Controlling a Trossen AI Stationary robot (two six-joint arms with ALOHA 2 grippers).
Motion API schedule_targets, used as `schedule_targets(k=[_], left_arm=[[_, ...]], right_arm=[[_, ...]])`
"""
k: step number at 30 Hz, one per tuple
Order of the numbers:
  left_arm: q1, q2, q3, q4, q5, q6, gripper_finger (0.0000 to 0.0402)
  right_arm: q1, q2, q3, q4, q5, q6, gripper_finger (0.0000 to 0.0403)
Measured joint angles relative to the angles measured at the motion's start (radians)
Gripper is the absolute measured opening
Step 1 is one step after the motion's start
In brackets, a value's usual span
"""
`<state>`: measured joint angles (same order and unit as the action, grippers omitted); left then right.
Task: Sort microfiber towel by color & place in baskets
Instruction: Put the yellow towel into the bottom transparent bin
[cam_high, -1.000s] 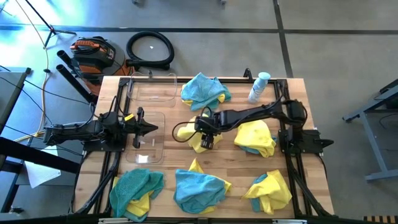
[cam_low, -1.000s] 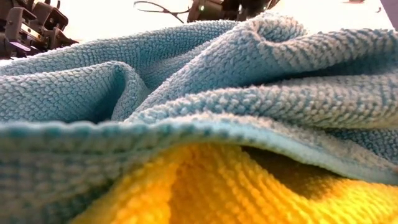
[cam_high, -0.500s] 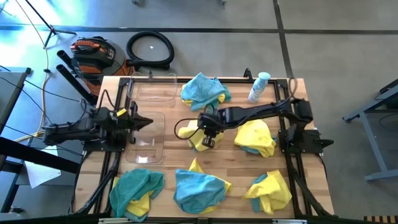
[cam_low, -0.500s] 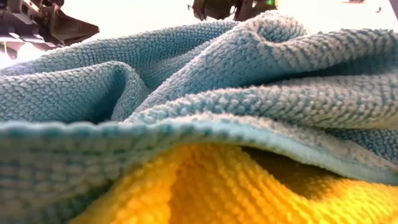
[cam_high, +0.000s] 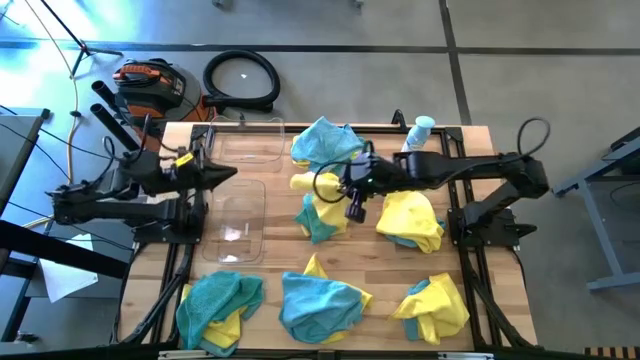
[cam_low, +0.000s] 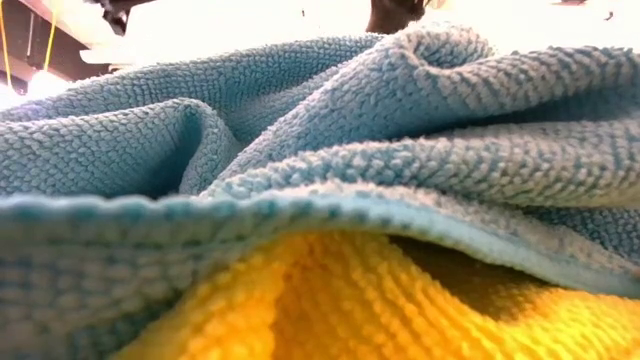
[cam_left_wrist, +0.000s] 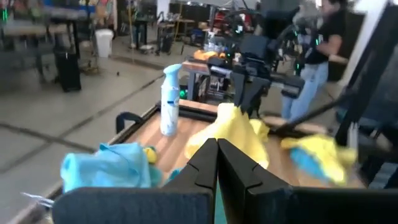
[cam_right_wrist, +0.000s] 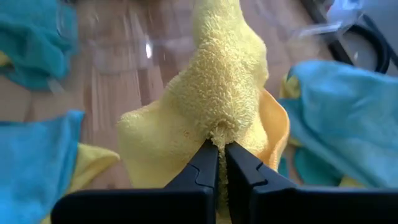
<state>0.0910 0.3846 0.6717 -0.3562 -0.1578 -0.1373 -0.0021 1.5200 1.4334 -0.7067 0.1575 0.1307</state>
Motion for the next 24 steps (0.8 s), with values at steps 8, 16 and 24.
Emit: schedule_targets(k=[8, 16, 24], left_arm=[[0.0, 0.256, 0.175, 0.025, 0.018, -0.205, 0.0001], [0.001, 0.388, 0.206, 0.017, 0.014, -0.195, 0.0039], [0.004, 0.346, 0.206, 0.014, 0.015, -0.119, 0.013]], right_arm=[[-0.004, -0.01, 0.0, 0.126, -0.014, -0.084, 0.0003], [-0.011, 0.018, 0.0, 0.342, -0.062, -0.082, 0.0003], [-0.009, 0.144, 0.001, 0.66, -0.115, -0.07, 0.0002]])
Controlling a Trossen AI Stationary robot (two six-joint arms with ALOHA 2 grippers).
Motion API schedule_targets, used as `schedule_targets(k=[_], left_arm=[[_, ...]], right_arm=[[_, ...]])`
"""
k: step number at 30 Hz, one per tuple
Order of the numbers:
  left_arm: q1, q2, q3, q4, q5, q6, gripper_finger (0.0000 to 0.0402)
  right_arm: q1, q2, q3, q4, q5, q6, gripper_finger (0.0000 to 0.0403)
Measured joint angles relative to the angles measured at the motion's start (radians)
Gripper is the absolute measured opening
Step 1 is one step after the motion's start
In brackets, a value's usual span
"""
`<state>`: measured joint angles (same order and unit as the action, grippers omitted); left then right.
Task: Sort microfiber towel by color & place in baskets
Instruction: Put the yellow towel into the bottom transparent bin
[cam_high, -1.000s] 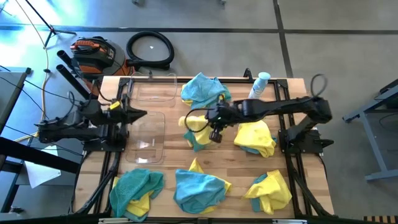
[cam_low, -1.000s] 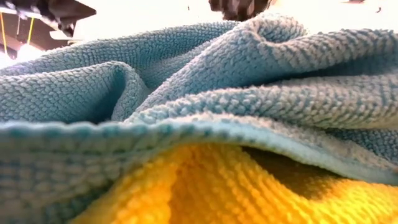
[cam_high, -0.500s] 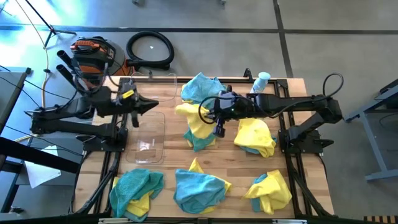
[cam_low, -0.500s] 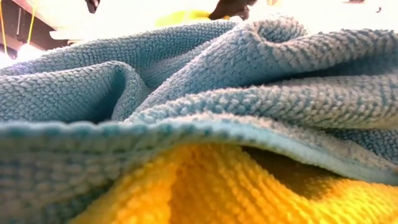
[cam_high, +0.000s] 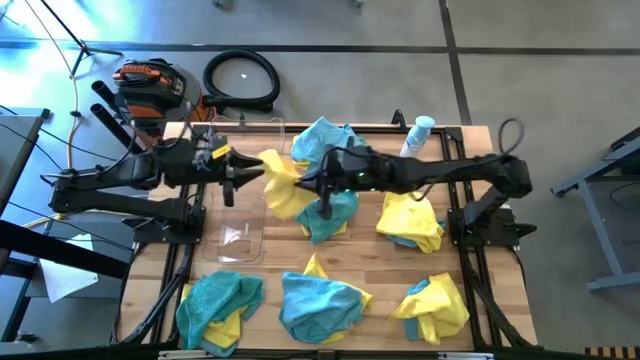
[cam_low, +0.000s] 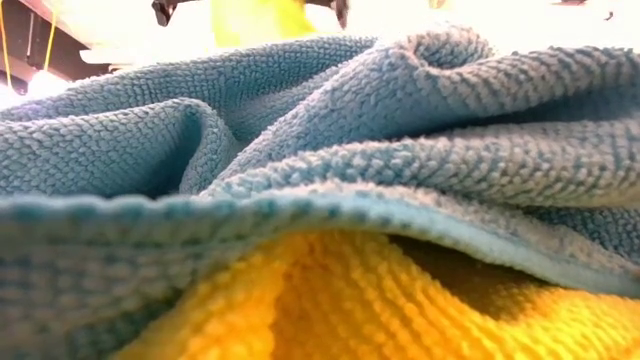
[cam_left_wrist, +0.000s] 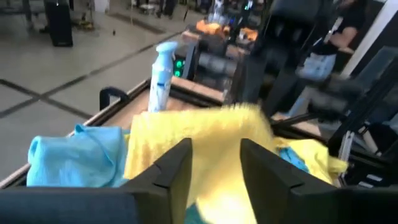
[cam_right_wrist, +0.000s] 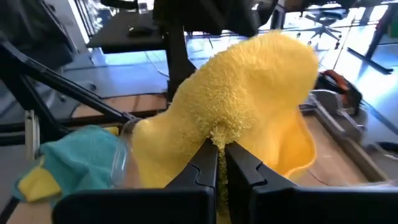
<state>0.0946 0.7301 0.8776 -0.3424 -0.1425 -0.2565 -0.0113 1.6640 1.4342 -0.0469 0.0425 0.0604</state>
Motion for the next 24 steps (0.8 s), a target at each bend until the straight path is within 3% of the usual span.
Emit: schedule_targets(k=[10, 19, 24], left_arm=[[0.003, -0.114, 0.0, -0.214, 0.027, 0.079, 0.0154], [0.003, -0.22, 0.0, -0.233, 0.018, 0.122, 0.0154], [0.003, -0.239, 0.0, -0.279, 0.006, 0.13, 0.0154]], right_arm=[[0.007, 0.207, -0.001, 0.372, -0.008, 0.075, 0.0002], [0.007, 0.421, -0.001, 0.723, -0.039, 0.178, 0.0002], [0.012, 0.555, 0.079, 0.741, -0.045, 0.256, 0.001]])
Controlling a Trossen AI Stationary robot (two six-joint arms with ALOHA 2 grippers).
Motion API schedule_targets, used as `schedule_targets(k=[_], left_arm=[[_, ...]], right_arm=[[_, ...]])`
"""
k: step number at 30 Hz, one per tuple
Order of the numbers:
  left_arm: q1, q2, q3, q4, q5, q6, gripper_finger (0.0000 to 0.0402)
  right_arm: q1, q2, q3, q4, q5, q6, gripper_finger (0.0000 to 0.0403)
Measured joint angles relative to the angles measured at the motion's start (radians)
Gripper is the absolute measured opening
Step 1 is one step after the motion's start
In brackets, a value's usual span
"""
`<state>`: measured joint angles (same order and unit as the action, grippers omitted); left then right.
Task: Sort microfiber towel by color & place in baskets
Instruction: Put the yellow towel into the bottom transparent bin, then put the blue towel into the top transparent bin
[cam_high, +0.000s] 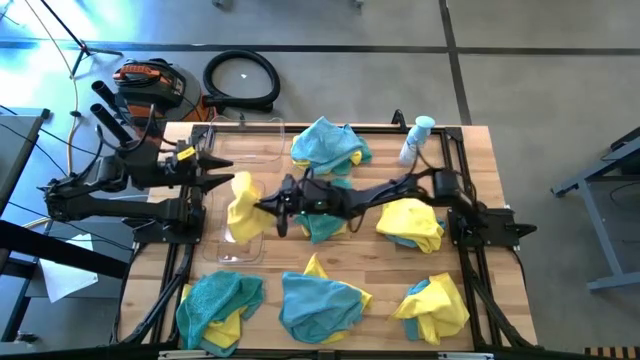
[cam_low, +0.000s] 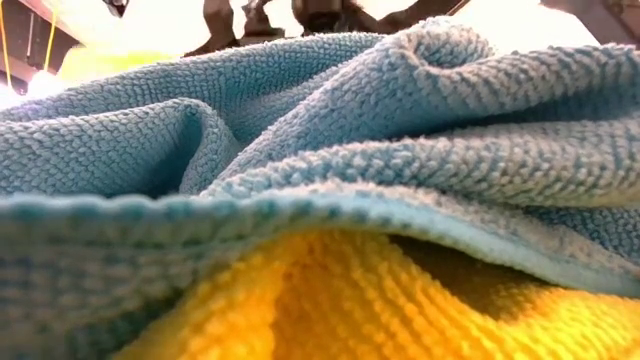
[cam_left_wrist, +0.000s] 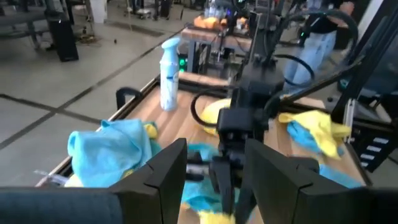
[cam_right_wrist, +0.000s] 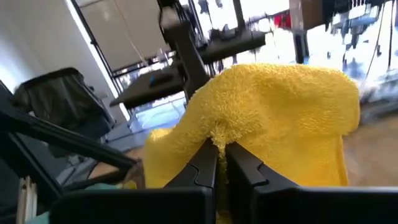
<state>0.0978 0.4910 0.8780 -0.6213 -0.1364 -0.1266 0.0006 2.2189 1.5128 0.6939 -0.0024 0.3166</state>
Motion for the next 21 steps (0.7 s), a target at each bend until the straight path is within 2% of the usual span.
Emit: schedule_targets(k=[4, 8, 16, 21], left_arm=[[0.0, 0.008, 0.0, -0.077, -0.004, -0.002, 0.0154], [0.0, 0.024, -0.001, -0.146, -0.044, -0.019, 0.0154], [0.0, 0.021, -0.001, -0.144, -0.054, -0.02, 0.0154], [0.0, 0.021, -0.001, -0.173, -0.054, -0.037, 0.0154]], right_arm=[[0.002, 0.079, 0.149, -0.114, -0.039, 0.033, 0.0043], [0.002, 0.128, 0.326, -0.311, -0.119, 0.0, 0.0094], [-0.007, 0.138, 0.622, -0.847, -0.134, -0.146, 0.0189], [-0.03, 0.132, 0.809, -1.265, -0.121, -0.16, 0.0203]])
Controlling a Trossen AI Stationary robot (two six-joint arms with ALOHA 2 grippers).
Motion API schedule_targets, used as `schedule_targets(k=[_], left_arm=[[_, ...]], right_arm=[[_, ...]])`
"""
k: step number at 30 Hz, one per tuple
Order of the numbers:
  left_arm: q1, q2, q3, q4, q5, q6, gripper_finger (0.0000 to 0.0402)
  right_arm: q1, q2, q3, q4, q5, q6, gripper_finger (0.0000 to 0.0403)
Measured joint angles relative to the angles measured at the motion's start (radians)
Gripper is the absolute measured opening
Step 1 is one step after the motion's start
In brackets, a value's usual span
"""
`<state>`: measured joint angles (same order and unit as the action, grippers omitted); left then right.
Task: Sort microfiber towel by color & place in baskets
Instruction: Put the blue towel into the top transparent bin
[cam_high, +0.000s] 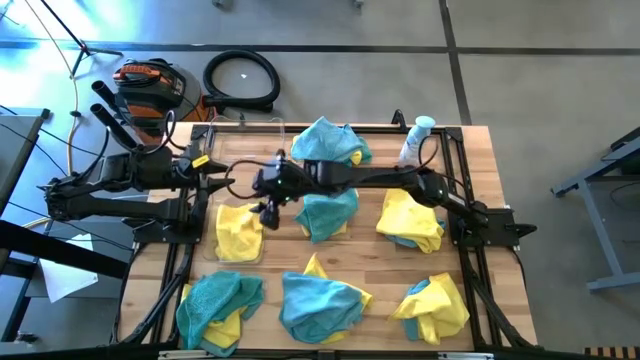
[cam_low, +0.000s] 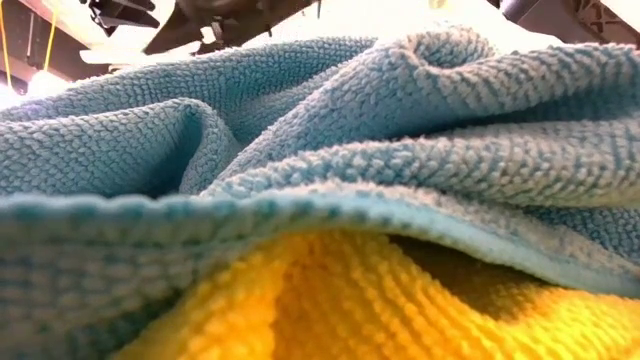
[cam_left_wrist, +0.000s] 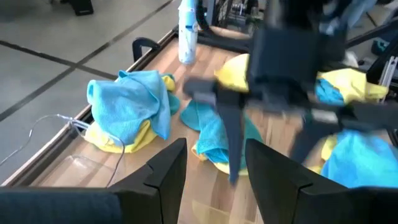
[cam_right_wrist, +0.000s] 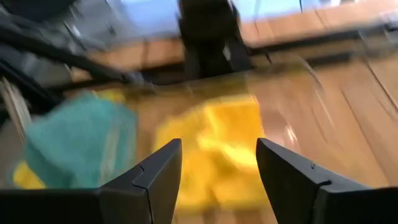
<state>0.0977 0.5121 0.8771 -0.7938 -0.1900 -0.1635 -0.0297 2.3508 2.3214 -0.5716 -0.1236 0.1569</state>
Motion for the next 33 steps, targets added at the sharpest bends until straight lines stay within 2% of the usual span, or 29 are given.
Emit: schedule_targets(k=[2, 5, 14, 19, 25, 29, 33], left_arm=[[0.0, 0.0, 0.0, -0.01, 0.0, -0.002, 0.0154], [0.0, 0.0, 0.0, -0.016, 0.0, -0.018, 0.0154], [0.0, 0.0, 0.0, -0.019, 0.007, -0.019, 0.0154], [0.0, 0.0, 0.0, -0.019, 0.007, -0.019, 0.0154], [0.0, 0.0, 0.0, -0.018, 0.006, -0.024, 0.0154], [0.0, 0.016, 0.0, -0.018, -0.004, -0.045, 0.0154], [0.0, 0.055, 0.0, -0.017, -0.006, -0.069, 0.0154]], right_arm=[[-0.007, -0.002, 0.037, -0.116, 0.006, -0.016, 0.0199], [-0.011, -0.039, -0.016, -0.171, 0.011, -0.026, 0.0185], [-0.009, -0.177, -0.268, -0.15, 0.017, 0.002, 0.0116], [0.005, -0.322, -0.52, -0.031, 0.048, 0.061, 0.0078], [0.012, -0.581, -0.897, 0.197, 0.077, 0.192, 0.0037], [0.03, -0.769, -1.097, 0.253, 0.167, 0.256, 0.0019], [0.052, -0.931, -1.23, 0.252, 0.264, 0.304, 0.0005]])
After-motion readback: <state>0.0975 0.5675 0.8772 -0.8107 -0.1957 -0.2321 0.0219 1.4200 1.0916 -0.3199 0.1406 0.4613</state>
